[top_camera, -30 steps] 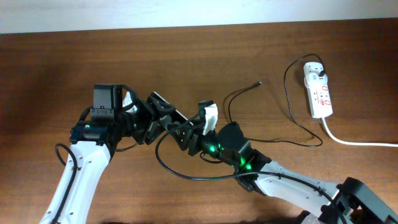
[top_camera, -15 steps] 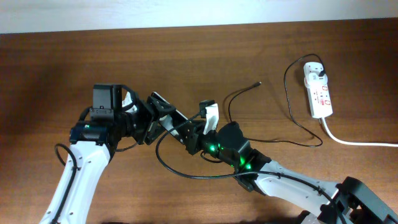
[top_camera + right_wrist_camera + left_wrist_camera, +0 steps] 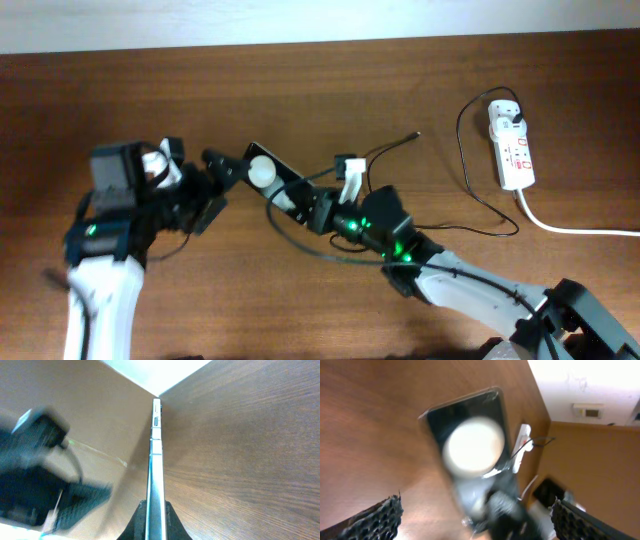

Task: Plug charger to phone and switch on socket

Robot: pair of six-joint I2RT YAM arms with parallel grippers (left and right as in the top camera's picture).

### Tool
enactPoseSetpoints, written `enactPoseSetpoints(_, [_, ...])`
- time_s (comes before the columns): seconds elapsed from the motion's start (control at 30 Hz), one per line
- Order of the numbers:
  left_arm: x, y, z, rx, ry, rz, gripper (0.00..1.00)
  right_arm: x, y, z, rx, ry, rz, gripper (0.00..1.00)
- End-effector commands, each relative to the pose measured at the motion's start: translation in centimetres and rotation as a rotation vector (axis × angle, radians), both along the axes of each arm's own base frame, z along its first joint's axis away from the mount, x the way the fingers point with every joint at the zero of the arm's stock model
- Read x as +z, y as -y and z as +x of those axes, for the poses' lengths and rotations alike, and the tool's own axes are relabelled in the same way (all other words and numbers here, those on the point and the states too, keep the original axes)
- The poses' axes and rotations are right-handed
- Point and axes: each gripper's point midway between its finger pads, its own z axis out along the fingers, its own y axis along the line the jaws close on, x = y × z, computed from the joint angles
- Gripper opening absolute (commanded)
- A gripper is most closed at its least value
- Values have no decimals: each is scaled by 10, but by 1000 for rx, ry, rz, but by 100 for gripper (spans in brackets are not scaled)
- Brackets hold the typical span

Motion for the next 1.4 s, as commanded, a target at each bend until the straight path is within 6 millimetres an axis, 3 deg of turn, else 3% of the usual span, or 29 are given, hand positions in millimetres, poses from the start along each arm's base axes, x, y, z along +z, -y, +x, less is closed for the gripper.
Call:
enactPoseSetpoints(0.0, [37,-35,-45,17,213,256,99,26,11,8,55,-103,169,4])
enactPoseSetpoints(0.1, [57,-59,-94,179,298,400,99,27,25,14,61,-244,258,4])
enactPoseSetpoints(0.17, [62,-55,-117,236,358,379,99,27,26,12,72,-321,301,4])
enactPoseSetpoints(0.23, [40,-53,-122,283,288,305,99,28,20,1,130,-441,351,4])
enactPoseSetpoints(0.3, [22,-43,-115,244,249,229,99,28,19,-3,152,-471,360,4])
enactPoseSetpoints(0.33, [15,-29,-101,191,258,112,99,28,18,-4,156,-473,358,4])
enactPoseSetpoints(0.47, [-16,-9,-65,178,113,-220,99,26,19,-2,138,-475,358,4])
enactPoseSetpoints(0.6, [-9,6,-23,108,101,-376,100,8,20,-1,73,-646,378,4])
enactPoseSetpoints(0.7, [-14,38,1,30,75,-438,94,7,13,-1,20,-710,427,4])
enactPoseSetpoints(0.87, [-51,61,2,17,-106,-461,87,9,4,-3,-18,-722,455,4])
enactPoseSetpoints(0.93, [-54,59,5,48,-124,-463,84,8,-3,-10,-8,-730,452,4])
enactPoseSetpoints(1.0, [-55,57,8,76,-134,-468,71,8,-9,-13,-17,-724,450,4])
enactPoseSetpoints(1.1, [-56,55,10,107,-154,-478,66,8,-14,-16,-30,-716,449,4])
enactPoseSetpoints(1.37, [-60,44,22,233,-174,-481,41,9,-14,-16,-16,-683,436,4])
